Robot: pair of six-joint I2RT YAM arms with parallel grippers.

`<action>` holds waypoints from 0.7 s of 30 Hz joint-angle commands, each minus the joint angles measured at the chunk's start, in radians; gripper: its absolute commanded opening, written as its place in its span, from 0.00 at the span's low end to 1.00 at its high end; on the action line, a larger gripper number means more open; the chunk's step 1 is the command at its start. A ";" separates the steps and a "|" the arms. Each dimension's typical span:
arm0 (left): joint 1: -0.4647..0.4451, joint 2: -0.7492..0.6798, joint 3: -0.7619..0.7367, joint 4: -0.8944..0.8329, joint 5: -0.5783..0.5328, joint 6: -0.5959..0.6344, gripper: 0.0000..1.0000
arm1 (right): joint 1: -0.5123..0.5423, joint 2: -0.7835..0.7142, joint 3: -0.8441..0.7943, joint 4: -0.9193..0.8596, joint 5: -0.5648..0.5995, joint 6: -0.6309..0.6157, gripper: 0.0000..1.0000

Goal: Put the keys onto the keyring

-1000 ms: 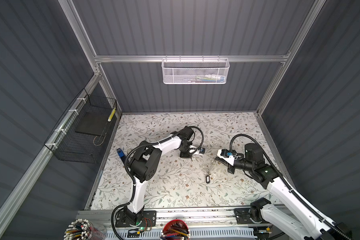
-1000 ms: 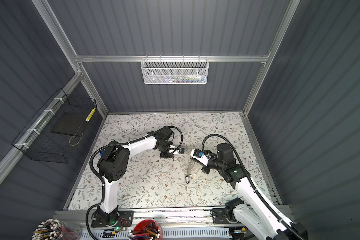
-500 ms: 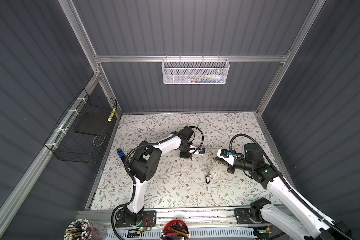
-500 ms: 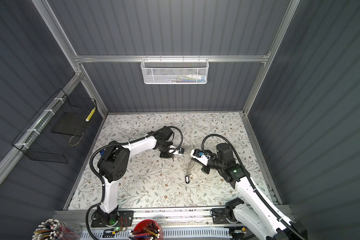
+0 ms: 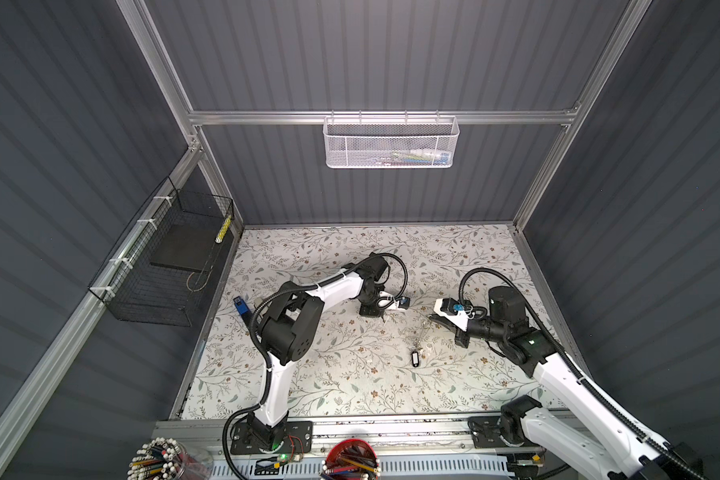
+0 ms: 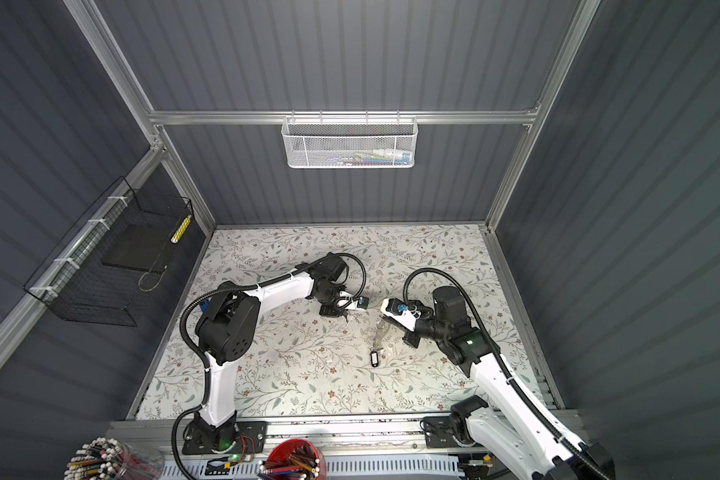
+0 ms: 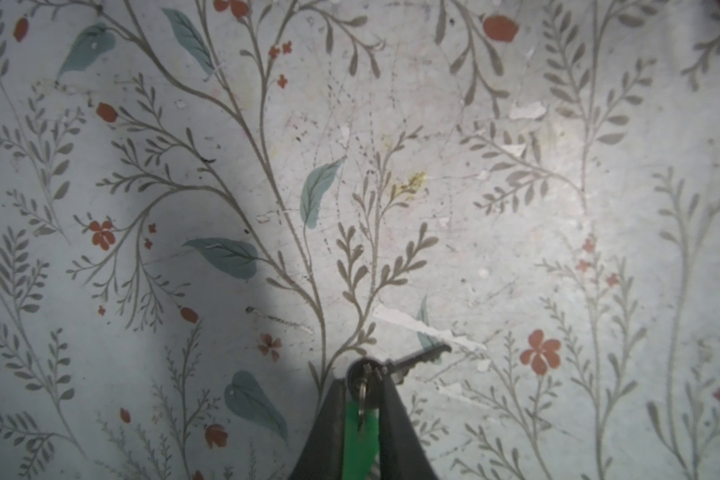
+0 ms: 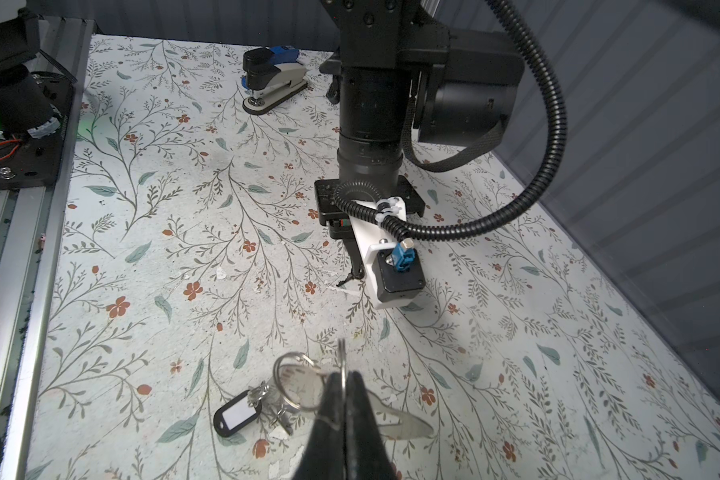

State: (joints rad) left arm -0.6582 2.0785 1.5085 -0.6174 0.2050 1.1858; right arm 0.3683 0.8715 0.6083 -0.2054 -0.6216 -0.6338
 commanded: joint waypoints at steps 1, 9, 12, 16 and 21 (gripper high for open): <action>-0.002 0.025 0.023 -0.035 0.000 0.014 0.20 | 0.006 -0.002 0.028 0.012 -0.006 -0.008 0.00; -0.004 0.032 0.025 -0.039 0.000 0.017 0.06 | 0.006 -0.003 0.028 0.012 -0.006 -0.009 0.00; -0.003 0.025 0.032 -0.043 0.016 0.009 0.00 | 0.006 -0.003 0.028 0.012 -0.006 -0.009 0.00; 0.008 -0.001 0.047 -0.042 0.066 -0.040 0.00 | 0.006 -0.006 0.028 0.011 -0.006 -0.007 0.00; 0.073 -0.080 0.035 0.016 0.242 -0.205 0.00 | 0.006 -0.017 0.035 0.009 -0.004 0.008 0.00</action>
State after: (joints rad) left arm -0.6273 2.0735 1.5322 -0.6228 0.3153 1.0969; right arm 0.3683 0.8703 0.6083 -0.2058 -0.6212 -0.6353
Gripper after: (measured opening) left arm 0.047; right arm 0.047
